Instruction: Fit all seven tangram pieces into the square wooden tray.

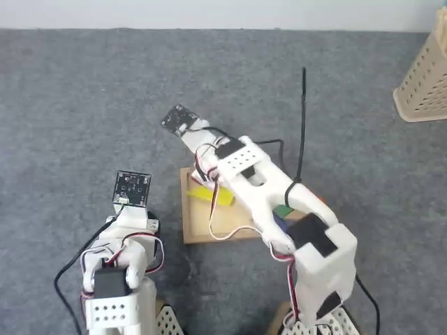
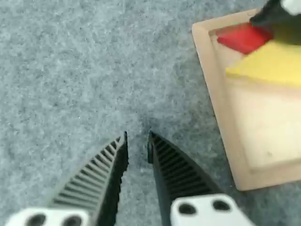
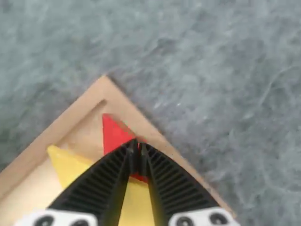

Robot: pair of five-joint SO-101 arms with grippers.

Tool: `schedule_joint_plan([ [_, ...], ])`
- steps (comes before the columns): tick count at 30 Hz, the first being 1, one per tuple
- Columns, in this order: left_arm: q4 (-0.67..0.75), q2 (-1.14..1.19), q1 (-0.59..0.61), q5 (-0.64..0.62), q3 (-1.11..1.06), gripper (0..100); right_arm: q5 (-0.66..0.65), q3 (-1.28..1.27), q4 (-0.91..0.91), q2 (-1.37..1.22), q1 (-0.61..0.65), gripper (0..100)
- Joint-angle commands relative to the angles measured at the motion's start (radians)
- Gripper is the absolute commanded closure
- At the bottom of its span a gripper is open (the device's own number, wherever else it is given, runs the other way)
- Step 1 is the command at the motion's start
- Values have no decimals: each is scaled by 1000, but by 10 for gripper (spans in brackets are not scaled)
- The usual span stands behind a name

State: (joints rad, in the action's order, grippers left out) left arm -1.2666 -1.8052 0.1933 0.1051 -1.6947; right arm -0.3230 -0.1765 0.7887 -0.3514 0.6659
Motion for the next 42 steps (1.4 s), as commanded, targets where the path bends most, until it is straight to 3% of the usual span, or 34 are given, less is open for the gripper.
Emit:
schedule_joint_plan([
  [1,0,-23,-3,-6,8,929,-9,71,13,16,-27,993],
  [10,0,-23,-3,-6,8,929,35,66,130,165,-22,993],
  [18,0,-23,-3,-6,8,929,6,-58,2,110,82,993],
  [28,0,-23,-3,-6,8,929,12,-84,105,156,88,993],
  [42,0,-23,-3,-6,8,929,71,-362,45,615,73,993],
])
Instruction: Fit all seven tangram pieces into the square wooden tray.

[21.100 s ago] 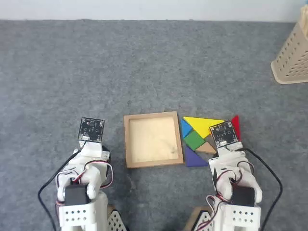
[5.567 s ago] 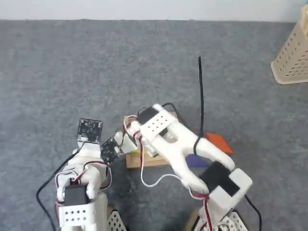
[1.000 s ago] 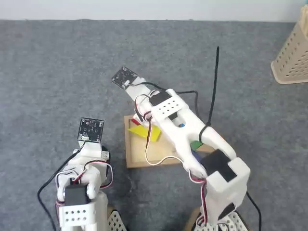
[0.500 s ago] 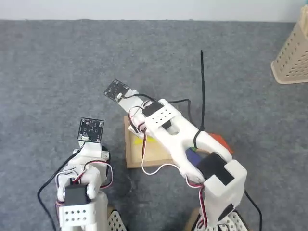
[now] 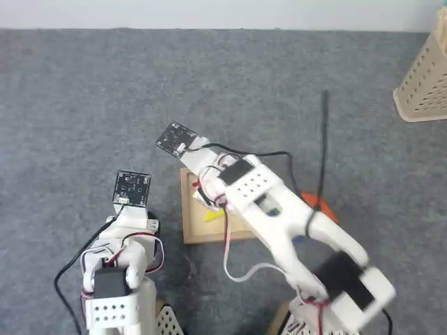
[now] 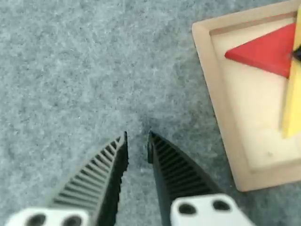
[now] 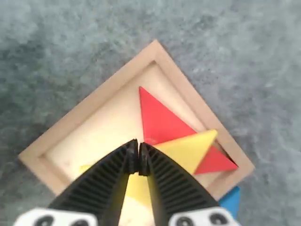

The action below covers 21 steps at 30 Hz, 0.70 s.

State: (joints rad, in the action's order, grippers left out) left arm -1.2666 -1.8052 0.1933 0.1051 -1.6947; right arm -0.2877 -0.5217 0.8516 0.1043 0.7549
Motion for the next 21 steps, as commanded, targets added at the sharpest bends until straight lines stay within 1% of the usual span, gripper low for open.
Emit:
schedule_joint_plan([
  [1,0,-23,-3,-6,8,929,32,-34,-13,188,-27,993],
  [4,0,-23,-3,-6,8,929,15,-103,-18,222,-97,993],
  [6,0,-23,-3,-6,8,929,11,-135,-28,196,-142,993],
  [9,0,-23,-3,-6,8,929,11,-147,-50,125,-159,993],
  [16,0,-23,-3,-6,8,929,-2,-144,-131,-51,-81,993],
  [18,0,-23,-3,-6,8,929,-31,-144,-140,-70,-51,993],
  [21,0,-23,-3,-6,8,929,-37,-143,-140,-70,-24,993],
])
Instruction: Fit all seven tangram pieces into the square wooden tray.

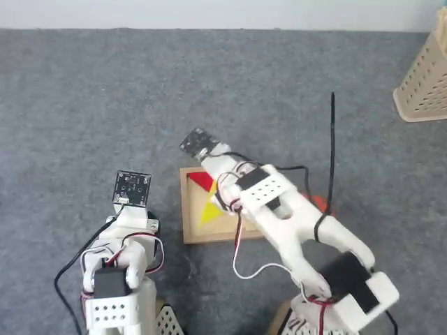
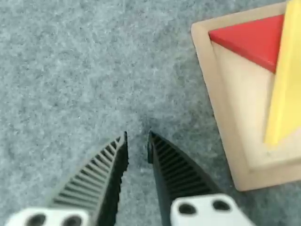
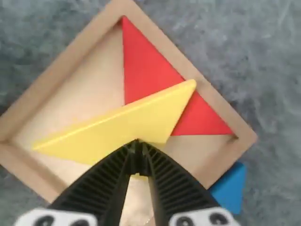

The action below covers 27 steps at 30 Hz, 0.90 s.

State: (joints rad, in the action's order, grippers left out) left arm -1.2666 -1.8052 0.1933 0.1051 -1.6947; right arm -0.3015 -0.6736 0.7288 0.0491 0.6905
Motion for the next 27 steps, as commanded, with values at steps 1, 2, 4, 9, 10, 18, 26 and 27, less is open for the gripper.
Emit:
schedule_joint_plan([
  [1,0,-23,-3,-6,8,929,-25,11,-18,-15,45,993],
  [2,0,-23,-3,-6,8,929,-26,15,-13,-15,48,993],
  [4,0,-23,-3,-6,8,929,-32,18,-12,-15,48,993],
  [9,0,-23,-3,-6,8,929,-87,15,-8,-15,104,993],
  [10,0,-23,-3,-6,8,929,-106,14,-7,-15,124,993],
  [18,0,-23,-3,-6,8,929,-118,18,-13,-15,148,993],
  [26,0,-23,-3,-6,8,929,-117,29,-113,-22,147,993],
  [27,0,-23,-3,-6,8,929,-117,29,-125,-16,145,993],
])
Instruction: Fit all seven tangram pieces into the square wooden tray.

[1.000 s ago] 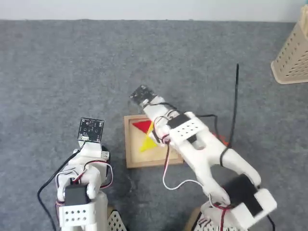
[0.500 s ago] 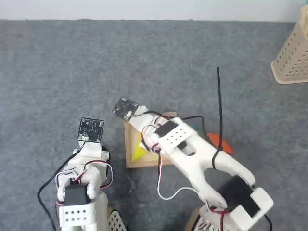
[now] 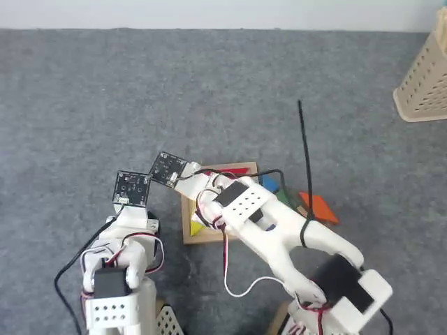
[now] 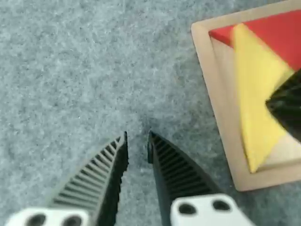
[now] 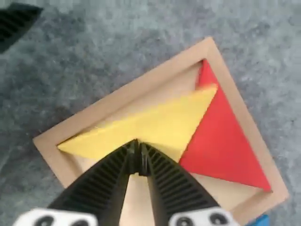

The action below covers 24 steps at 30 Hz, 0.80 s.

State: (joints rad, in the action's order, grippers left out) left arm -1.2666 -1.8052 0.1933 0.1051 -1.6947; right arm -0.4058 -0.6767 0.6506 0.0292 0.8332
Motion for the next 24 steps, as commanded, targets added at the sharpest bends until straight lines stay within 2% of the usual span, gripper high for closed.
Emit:
schedule_joint_plan([
  [1,0,-23,-3,-6,8,929,-9,35,-48,5,1,993],
  [5,0,-23,-3,-6,8,929,58,34,-45,24,-1,993],
  [9,0,-23,-3,-6,8,929,64,31,-21,59,-2,993],
  [16,0,-23,-3,-6,8,929,153,43,12,84,-88,993],
  [24,0,-23,-3,-6,8,929,150,61,-47,-42,-48,993],
])
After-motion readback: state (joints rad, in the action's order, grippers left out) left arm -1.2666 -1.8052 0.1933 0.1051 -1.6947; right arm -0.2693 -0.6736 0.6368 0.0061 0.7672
